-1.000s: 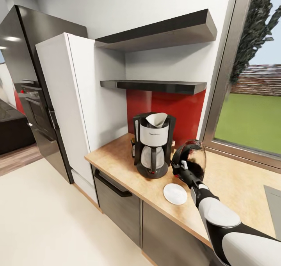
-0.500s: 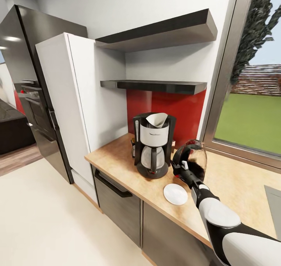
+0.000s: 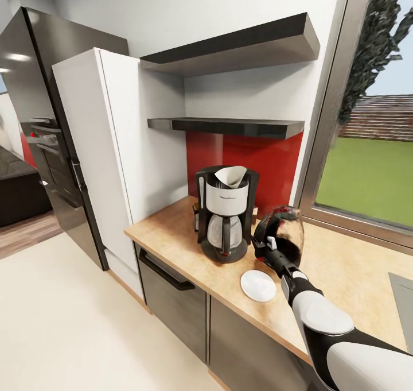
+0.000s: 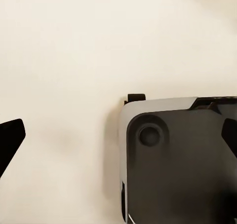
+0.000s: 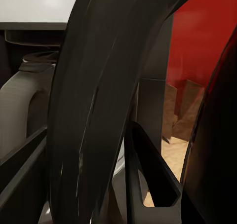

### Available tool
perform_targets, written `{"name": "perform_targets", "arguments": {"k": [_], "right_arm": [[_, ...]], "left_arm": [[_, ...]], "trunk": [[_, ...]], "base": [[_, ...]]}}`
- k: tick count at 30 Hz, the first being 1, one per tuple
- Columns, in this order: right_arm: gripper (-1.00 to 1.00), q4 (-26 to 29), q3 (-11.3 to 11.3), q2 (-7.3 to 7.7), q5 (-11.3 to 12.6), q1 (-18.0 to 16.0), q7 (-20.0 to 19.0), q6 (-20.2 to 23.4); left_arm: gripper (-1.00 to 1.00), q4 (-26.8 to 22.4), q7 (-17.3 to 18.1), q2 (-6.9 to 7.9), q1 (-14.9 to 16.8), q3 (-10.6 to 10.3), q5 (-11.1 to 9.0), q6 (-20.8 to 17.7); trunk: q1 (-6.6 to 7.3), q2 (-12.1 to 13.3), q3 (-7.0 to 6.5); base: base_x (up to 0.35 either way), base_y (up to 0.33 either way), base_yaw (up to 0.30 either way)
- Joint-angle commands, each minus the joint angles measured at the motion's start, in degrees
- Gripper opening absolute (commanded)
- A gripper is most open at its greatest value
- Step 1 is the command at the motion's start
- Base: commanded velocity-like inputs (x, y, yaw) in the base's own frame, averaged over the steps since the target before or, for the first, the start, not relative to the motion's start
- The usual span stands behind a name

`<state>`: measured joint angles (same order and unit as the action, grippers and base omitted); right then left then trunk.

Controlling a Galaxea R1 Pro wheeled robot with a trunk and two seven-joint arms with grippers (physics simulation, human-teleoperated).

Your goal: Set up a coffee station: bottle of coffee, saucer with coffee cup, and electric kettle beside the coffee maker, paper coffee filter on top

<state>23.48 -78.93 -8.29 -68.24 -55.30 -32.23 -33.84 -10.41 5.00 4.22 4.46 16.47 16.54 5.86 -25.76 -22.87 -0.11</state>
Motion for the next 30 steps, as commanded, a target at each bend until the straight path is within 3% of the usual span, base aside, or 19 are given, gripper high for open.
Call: {"name": "perform_targets", "arguments": {"k": [1,30], "right_arm": [[-1.00,0.2,-0.4,-0.06,0.0,-0.1,-0.4,-0.2],[-1.00,0.2,-0.4,-0.11,0.0,0.3,-0.4,-0.2]], "left_arm": [[1.00,0.0,0.3,-0.01,0.0,0.5,0.5,0.2],[1.00,0.0,0.3,-0.01,0.0,0.5,0.5,0.2]], "trunk": [[-0.02,-0.1,0.02],[-0.02,-0.1,0.02]], "base": [[0.000,0.000,0.000],[0.044,-0.019,0.000]]}}
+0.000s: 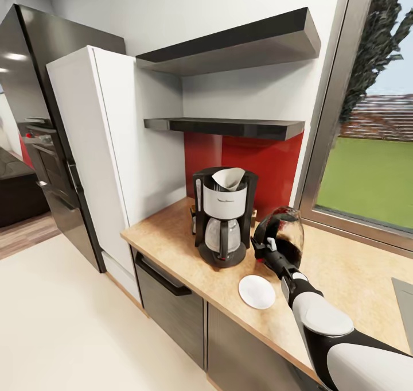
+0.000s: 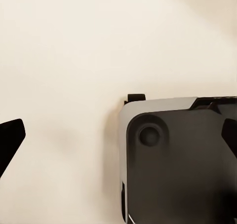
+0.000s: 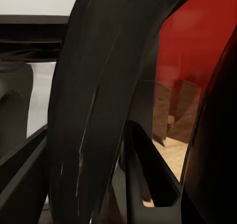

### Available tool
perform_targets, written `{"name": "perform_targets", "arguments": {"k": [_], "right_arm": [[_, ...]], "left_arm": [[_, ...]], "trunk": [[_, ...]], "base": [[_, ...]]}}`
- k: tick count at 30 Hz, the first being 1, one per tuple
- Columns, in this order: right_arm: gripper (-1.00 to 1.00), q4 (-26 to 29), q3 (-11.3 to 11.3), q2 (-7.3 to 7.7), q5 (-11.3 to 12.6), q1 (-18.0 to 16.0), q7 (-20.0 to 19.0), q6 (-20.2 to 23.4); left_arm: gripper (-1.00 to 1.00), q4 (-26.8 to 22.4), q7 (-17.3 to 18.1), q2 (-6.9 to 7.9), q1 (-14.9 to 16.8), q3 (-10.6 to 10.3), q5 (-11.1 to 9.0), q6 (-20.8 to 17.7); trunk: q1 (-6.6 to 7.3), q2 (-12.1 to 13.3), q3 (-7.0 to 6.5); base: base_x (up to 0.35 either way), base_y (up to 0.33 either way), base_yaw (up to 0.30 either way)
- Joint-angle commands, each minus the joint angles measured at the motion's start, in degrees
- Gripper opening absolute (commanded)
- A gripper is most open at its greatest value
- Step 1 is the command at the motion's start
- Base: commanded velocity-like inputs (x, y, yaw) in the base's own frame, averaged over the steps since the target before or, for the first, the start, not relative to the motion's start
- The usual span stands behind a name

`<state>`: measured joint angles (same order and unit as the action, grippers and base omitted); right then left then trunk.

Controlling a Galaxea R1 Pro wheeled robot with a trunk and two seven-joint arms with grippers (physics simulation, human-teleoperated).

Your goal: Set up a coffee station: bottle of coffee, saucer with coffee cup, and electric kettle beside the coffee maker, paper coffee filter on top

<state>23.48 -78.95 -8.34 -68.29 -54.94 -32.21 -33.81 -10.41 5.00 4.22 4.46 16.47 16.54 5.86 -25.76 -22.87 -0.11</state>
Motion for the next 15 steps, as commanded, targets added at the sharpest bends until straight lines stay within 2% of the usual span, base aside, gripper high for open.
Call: {"name": "perform_targets", "arguments": {"k": [1,9,15], "right_arm": [[-1.00,0.2,-0.4,-0.05,0.0,-0.1,-0.4,-0.2],[-1.00,0.2,-0.4,-0.06,0.0,0.0,-0.4,-0.2],[-1.00,0.2,-0.4,-0.03,0.0,0.0,-0.4,-0.2]], "left_arm": [[1.00,0.0,0.3,-0.01,0.0,0.5,0.5,0.2],[1.00,0.0,0.3,-0.01,0.0,0.4,0.5,0.2],[1.00,0.0,0.3,-0.01,0.0,0.5,0.5,0.2]], "trunk": [[-0.02,-0.1,0.02],[-0.02,-0.1,0.02],[-0.02,-0.1,0.02]], "base": [[0.012,-0.006,0.000],[0.010,-0.001,0.000],[0.159,-0.047,0.000]]}}
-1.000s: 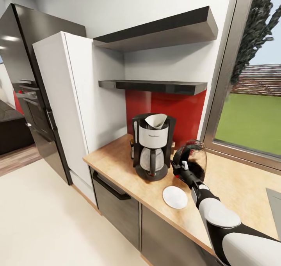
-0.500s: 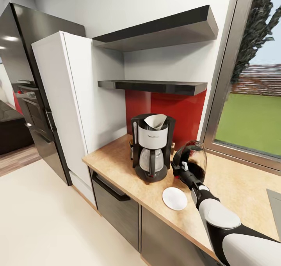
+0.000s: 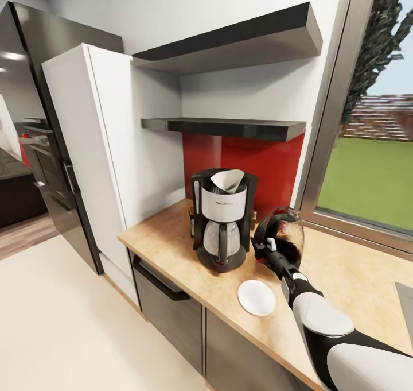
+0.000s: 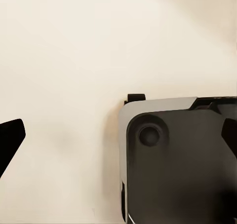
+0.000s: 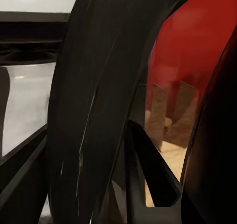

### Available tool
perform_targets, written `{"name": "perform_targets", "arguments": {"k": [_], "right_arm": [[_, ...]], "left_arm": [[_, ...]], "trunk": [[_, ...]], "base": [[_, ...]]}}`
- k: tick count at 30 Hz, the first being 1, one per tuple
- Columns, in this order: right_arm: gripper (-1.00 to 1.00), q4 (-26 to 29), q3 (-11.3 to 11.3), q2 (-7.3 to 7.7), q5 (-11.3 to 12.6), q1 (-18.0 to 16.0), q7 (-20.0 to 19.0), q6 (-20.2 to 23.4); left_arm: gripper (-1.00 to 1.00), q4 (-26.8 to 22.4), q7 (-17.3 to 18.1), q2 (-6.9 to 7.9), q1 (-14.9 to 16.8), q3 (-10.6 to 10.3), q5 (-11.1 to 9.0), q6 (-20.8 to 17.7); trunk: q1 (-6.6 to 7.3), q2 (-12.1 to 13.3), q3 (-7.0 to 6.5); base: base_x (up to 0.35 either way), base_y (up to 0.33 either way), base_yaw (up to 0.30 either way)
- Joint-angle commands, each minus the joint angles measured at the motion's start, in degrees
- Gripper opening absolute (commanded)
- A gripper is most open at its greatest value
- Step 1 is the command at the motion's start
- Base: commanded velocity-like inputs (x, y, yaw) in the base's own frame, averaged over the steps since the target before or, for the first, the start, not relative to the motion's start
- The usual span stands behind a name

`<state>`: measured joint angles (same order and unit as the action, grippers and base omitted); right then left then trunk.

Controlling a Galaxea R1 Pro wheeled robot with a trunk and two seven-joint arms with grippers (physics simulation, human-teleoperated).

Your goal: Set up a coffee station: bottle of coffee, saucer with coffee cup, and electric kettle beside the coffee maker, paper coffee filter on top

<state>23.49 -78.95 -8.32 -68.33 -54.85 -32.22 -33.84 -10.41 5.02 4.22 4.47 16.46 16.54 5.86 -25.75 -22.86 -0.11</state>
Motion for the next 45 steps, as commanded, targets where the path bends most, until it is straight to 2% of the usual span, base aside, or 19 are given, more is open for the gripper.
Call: {"name": "perform_targets", "arguments": {"k": [1,9,10,45], "right_arm": [[-1.00,0.2,-0.4,-0.08,0.0,-0.1,-0.4,-0.2],[-1.00,0.2,-0.4,-0.03,0.0,-0.1,-0.3,-0.3],[1.00,0.2,-0.4,-0.05,0.1,-0.1,-0.3,-0.3],[1.00,0.2,-0.4,-0.03,0.1,0.2,-0.3,-0.3]], "left_arm": [[1.00,0.0,0.3,-0.01,0.0,0.5,0.5,0.2],[1.00,0.0,0.3,-0.01,0.0,0.5,0.5,0.2],[1.00,0.0,0.3,-0.01,0.0,0.5,0.5,0.2],[1.00,0.0,0.3,0.00,0.0,0.5,0.5,0.2]], "trunk": [[-0.03,-0.1,0.02],[-0.03,-0.1,0.02],[-0.03,-0.1,0.02],[-0.03,-0.1,0.02]], "base": [[0.090,-0.046,0.000],[0.013,-0.006,0.000],[0.000,0.000,0.000],[-0.004,0.000,0.000]]}}
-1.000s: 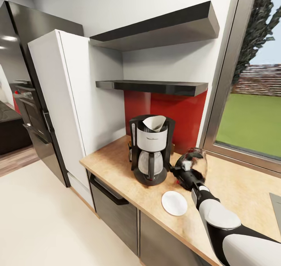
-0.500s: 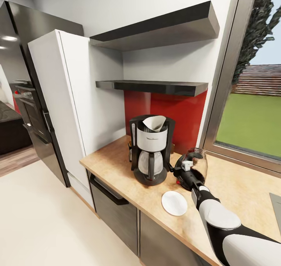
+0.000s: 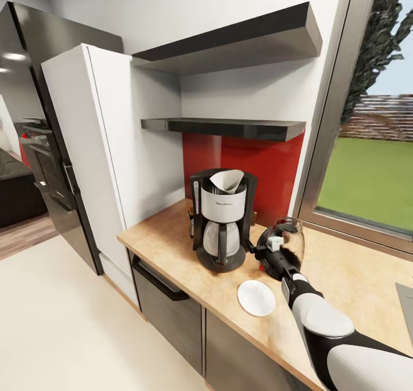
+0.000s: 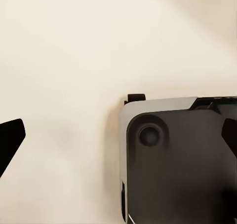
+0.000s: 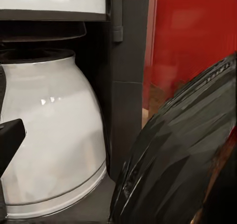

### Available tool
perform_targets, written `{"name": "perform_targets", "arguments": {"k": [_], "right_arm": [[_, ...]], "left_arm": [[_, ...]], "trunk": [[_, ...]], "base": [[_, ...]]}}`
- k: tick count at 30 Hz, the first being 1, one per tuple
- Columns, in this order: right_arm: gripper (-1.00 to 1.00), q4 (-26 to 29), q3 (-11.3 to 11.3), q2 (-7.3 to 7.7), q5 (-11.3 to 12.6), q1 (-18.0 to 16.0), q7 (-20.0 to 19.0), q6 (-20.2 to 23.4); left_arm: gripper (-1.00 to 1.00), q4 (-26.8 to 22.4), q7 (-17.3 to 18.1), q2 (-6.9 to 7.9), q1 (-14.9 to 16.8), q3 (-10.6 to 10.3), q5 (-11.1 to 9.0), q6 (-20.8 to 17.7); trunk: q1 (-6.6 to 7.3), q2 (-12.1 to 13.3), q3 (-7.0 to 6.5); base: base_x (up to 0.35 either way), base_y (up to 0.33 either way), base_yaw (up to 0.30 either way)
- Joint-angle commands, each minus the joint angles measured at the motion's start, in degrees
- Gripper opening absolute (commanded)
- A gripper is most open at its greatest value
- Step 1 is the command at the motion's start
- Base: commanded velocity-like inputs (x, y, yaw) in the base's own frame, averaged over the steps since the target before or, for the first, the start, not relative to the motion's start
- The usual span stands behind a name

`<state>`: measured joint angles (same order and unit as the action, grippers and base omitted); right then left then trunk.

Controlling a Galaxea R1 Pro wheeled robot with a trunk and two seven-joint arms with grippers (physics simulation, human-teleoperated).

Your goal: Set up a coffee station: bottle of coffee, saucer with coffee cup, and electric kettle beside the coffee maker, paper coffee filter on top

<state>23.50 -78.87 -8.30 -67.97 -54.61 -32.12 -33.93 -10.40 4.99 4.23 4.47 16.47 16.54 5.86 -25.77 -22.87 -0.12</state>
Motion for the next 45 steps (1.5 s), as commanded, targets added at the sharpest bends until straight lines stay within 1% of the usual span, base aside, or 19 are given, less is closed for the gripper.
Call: {"name": "perform_targets", "arguments": {"k": [1,12,14,15,18,24,45], "right_arm": [[1.00,0.1,-0.5,-0.05,-0.3,0.0,-0.4,-0.2],[1.00,0.1,-0.5,-0.05,-0.3,0.2,-0.4,-0.2],[1.00,0.8,-0.6,-0.71,-0.4,0.9,-1.1,0.5],[1.00,1.1,-0.6,-1.03,-0.4,1.2,-1.4,0.5],[1.00,1.6,-0.5,-1.26,-0.3,0.8,-2.1,0.3],[1.00,1.7,-0.4,-0.72,-0.2,2.2,-2.3,0.1],[1.00,1.6,-0.4,-0.67,-0.3,2.4,-2.4,0.1]], "left_arm": [[1.00,0.0,0.3,-0.01,0.0,0.5,0.5,0.2],[1.00,0.0,0.3,0.01,0.0,0.5,0.5,0.2],[1.00,0.0,0.5,-0.52,0.0,0.6,0.5,0.6],[1.00,-0.2,0.5,-0.52,0.0,0.6,0.4,0.5],[1.00,-0.4,0.5,-0.49,0.0,0.6,0.4,0.3],[1.00,-0.4,0.5,-0.45,0.0,0.7,0.4,0.2],[1.00,-0.3,0.4,-0.54,0.0,0.6,0.5,0.2]], "trunk": [[-0.01,0.0,0.03],[-0.01,0.0,0.03],[-0.01,0.0,0.03],[-0.01,0.0,0.03],[-0.01,0.0,0.03],[-0.01,0.0,0.03],[-0.01,0.0,0.03]], "base": [[-0.187,0.126,0.000],[-0.026,0.018,0.000],[0.000,0.000,0.000],[0.000,0.000,0.000],[0.000,0.000,0.000],[0.000,0.000,0.000],[0.000,-0.001,0.000]]}}
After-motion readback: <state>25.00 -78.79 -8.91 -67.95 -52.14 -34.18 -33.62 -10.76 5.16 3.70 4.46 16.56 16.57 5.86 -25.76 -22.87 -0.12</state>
